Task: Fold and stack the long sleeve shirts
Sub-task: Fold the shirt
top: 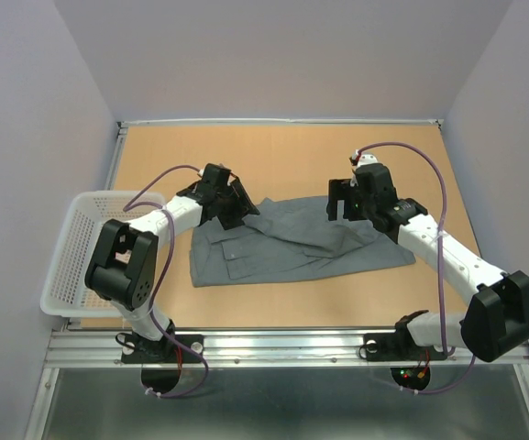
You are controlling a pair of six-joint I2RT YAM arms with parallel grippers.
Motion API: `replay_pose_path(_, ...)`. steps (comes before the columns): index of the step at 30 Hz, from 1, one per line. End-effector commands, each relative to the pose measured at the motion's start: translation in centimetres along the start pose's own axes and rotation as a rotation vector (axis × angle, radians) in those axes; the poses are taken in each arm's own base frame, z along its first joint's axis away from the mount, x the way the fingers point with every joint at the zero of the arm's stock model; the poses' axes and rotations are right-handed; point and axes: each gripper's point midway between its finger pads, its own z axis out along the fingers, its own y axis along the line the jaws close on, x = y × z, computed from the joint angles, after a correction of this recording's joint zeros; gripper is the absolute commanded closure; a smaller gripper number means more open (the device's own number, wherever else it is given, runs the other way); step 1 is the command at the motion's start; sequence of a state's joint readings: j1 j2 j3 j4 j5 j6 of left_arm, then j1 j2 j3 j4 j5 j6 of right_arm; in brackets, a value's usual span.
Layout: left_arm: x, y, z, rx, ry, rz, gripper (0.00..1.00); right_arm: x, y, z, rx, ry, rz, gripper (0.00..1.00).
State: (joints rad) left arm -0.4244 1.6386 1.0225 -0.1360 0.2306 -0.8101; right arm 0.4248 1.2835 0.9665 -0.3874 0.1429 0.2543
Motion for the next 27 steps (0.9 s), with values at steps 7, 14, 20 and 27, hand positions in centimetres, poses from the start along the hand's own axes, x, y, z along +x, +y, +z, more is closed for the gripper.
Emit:
replay_pose_path(7, -0.5, 1.0, 1.4, -0.013, -0.079, -0.178, 0.42, -0.5, -0.7, -0.5, 0.014, -0.054, 0.000, 0.06)
replay_pose_path(14, -0.9, 2.2, 3.4, -0.036, -0.110, -0.162, 0.48, -0.1, -0.7, -0.7, 0.011, -0.050, 0.003, 0.06)
replay_pose_path(20, -0.5, 3.6, 4.6, -0.059, -0.121, -0.170, 0.50, 0.0, -0.7, -0.7, 0.009, -0.046, 0.001, 0.06)
replay_pose_path(27, 1.3, 5.3, 5.5, -0.090, -0.074, -0.182, 0.48, -0.1, -0.6, -0.6, 0.006, -0.045, -0.001, 0.06)
